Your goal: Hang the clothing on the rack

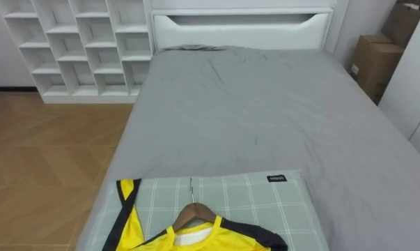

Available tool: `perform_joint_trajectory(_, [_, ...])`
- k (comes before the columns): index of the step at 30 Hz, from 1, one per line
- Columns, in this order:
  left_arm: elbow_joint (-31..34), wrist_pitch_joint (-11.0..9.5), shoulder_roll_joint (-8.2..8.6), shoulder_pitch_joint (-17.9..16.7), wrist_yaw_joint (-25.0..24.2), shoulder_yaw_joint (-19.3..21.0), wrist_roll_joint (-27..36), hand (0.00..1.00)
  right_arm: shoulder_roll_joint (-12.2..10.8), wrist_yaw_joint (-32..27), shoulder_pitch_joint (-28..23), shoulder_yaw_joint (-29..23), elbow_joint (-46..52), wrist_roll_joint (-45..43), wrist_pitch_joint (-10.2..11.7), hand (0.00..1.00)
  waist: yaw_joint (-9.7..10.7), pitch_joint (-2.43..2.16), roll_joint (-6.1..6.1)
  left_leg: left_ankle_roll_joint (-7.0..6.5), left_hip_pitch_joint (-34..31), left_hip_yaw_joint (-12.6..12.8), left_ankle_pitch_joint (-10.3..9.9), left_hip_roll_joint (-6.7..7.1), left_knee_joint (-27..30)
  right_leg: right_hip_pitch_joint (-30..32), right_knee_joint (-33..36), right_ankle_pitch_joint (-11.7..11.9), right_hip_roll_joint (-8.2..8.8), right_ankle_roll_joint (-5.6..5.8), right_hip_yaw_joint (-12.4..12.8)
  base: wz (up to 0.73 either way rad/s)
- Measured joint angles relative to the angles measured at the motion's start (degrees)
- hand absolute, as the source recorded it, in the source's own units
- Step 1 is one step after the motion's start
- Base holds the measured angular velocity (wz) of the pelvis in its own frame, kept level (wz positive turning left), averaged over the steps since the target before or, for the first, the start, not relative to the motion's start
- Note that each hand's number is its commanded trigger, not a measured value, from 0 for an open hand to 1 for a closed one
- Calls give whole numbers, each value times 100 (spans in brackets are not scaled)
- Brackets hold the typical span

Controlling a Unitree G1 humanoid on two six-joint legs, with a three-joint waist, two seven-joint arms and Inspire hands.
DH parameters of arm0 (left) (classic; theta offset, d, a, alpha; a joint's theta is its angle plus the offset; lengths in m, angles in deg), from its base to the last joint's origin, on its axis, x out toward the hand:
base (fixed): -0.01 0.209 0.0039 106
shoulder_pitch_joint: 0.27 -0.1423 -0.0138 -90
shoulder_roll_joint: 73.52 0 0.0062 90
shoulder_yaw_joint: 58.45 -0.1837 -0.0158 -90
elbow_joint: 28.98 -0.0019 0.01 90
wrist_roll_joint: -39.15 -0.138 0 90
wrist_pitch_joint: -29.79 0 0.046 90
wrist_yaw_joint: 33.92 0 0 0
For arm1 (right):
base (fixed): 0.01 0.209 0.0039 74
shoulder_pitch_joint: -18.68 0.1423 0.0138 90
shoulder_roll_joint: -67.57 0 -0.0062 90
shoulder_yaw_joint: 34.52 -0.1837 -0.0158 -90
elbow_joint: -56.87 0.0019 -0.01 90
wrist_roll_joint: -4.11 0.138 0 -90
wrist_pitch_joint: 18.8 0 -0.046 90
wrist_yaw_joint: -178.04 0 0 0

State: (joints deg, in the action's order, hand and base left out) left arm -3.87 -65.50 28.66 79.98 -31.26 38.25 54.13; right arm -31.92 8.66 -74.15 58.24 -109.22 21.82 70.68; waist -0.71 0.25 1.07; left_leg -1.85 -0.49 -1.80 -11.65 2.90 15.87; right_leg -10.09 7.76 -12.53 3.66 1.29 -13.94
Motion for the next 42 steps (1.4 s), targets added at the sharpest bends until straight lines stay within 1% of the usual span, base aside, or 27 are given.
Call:
perform_joint_trajectory(3, [23,0,-44,-39,316,201,-15,0,11,0,-1,-17,-2,-3,0,0,-20,3,-10,0,15,-54,0,12,-12,-55,-4,-1,-1,1,-38,6])
perform_joint_trajectory(5, [73,-1,-78,-124,522,215,-8,0,33,10,1,-17,-11,-3,0,0,-46,5,-11,-1,35,-66,1,19,1,-86,-10,-3,2,4,-50,3])
perform_joint_trajectory(6, [80,-2,-104,-152,677,223,-1,0,55,9,0,-17,-14,0,0,0,-100,11,-19,-1,44,-65,1,19,-3,-88,-9,-3,3,5,-53,0])
perform_joint_trajectory(8, [98,-3,-138,-168,905,271,10,0,74,-2,2,-17,-23,-2,1,0,-140,11,-37,0,48,-69,1,17,-10,-87,-8,-3,2,5,-61,2])
perform_joint_trajectory(10, [311,-6,-141,-288,1233,524,14,0,80,-19,4,-24,-21,-2,24,0,-145,15,-35,0,72,-75,1,17,-17,-90,-10,-4,2,5,-59,0])
perform_joint_trajectory(12, [477,-18,-147,-327,1505,668,36,0,95,-73,-1,-24,-15,-3,53,0,-142,16,-47,0,61,-76,0,18,-12,-87,-10,-6,3,6,-82,3])
perform_joint_trajectory(13, [595,-78,-168,-350,1688,668,40,0,105,-122,-19,-25,-1,-4,64,0,-139,12,-55,0,31,-84,0,21,-9,-88,-6,-5,5,6,-110,9])
perform_joint_trajectory(14, [628,-130,-179,-352,1762,668,32,0,111,-143,-21,-23,-1,-8,70,0,-147,10,-58,0,13,-98,0,26,-8,-87,-4,-5,6,6,-125,17])
perform_joint_trajectory(16, [687,-252,-234,-319,2114,672,-80,0,146,-182,-56,-26,-14,-13,93,0,-127,6,-77,-7,16,-218,5,79,-11,-89,-15,-12,22,17,-197,19])
perform_joint_trajectory(17, [704,-273,-241,-319,2218,674,-140,0,160,-184,-68,-25,-15,-14,109,0,-126,2,-84,-8,23,-218,5,81,-10,-96,-15,-13,24,19,-200,8])
perform_joint_trajectory(19, [855,-351,-290,-319,2617,681,-243,0,188,-230,-73,-23,-8,0,191,0,-135,6,-90,-9,9,-246,6,86,-8,-94,-13,-13,23,19,-218,5])
perform_joint_trajectory(20, [925,-352,-307,-319,2704,687,-283,0,192,-244,-74,-23,0,-1,194,0,-137,6,-89,-9,1,-258,6,87,-6,-93,-13,-13,22,19,-231,10])
perform_joint_trajectory(21, [1164,-361,-323,-338,2861,721,-458,0,207,-243,-74,-35,11,-13,208,0,-138,5,-87,-8,-13,-289,6,89,0,-89,-13,-14,21,20,-266,11])
perform_joint_trajectory(23, [1534,-476,-344,-355,3068,779,-667,0,230,-241,-72,-67,44,-32,242,0,-155,5,-86,-6,-27,-307,7,95,1,-86,-15,-24,21,16,-284,7])
perform_joint_trajectory(25, [1969,-635,-393,-355,3326,768,-876,0,246,-241,-39,-66,59,-41,321,0,-138,4,-92,-2,-27,-311,10,95,-4,-84,-22,-29,21,15,-298,0])
perform_joint_trajectory(26, [2057,-666,-396,-344,3381,769,-958,0,247,-240,-33,-67,56,-42,343,0,-137,4,-92,-2,-27,-305,10,94,-4,-84,-22,-29,22,16,-301,0])
perform_joint_trajectory(28, [2270,-747,-402,-287,3601,782,-1532,0,246,-240,-29,-77,55,-185,378,0,-143,-3,-107,-2,-23,-296,9,94,-9,-85,-21,-29,22,16,-295,0])
perform_joint_trajectory(29, [2363,-754,-402,-286,3647,781,-1695,0,245,-239,-29,-76,55,-243,381,0,-139,-3,-107,-2,-22,-295,9,94,-15,-81,-21,-29,22,16,-288,0])
perform_joint_trajectory(31, [2758,-765,-403,-220,3758,771,-2205,0,243,-239,-44,-70,51,-346,382,0,-123,-4,-96,-2,-2,-299,10,92,-11,-81,-15,-28,19,16,-266,0])
perform_joint_trajectory(32, [2844,-767,-402,-184,3781,767,-2283,0,243,-238,-43,-70,52,-387,383,0,-121,-4,-99,-2,-1,-302,10,92,-10,-89,-10,-28,19,16,-281,0])
perform_joint_trajectory(34, [3297,-779,-404,-74,3864,676,-2509,0,244,-227,-35,-78,58,-483,425,0,-83,-8,-102,-2,-36,-330,10,93,-12,-96,0,-24,19,14,-318,4])
perform_joint_trajectory(35, [3369,-783,-406,-21,3904,641,-2618,0,246,-223,-33,-78,57,-485,424,0,-73,-9,-100,-2,-36,-339,10,94,-7,-92,0,-22,19,13,-332,7])
perform_joint_trajectory(36, [3476,-784,-406,105,3959,596,-2845,0,247,-222,-37,-75,57,-480,422,0,-67,-17,-86,-2,-42,-350,10,98,6,-92,2,-21,19,11,-341,4])
perform_joint_trajectory(37, [3603,-784,-416,190,3978,545,-3147,0,247,-200,-37,-75,49,-481,422,0,-57,-12,-102,-2,-49,-349,10,96,25,-87,2,-20,16,10,-336,0])
perform_joint_trajectory(39, [3718,-799,-482,286,4011,358,-3566,0,262,-170,-34,-71,50,-483,422,0,-32,-1,-120,-2,-31,-343,9,96,19,-77,1,-20,17,9,-333,0])
perform_joint_trajectory(40, [3745,-800,-522,324,4016,237,-3825,0,263,-164,-27,-68,51,-482,422,0,-5,-3,-130,-2,-16,-339,10,96,-24,-79,0,-19,21,10,-329,0])
perform_joint_trajectory(42, [3840,-792,-558,335,4005,74,-4118,0,264,-125,-14,-63,51,-481,422,0,55,-6,-140,-1,2,-329,10,88,-24,-73,-3,-19,16,9,-309,-4])
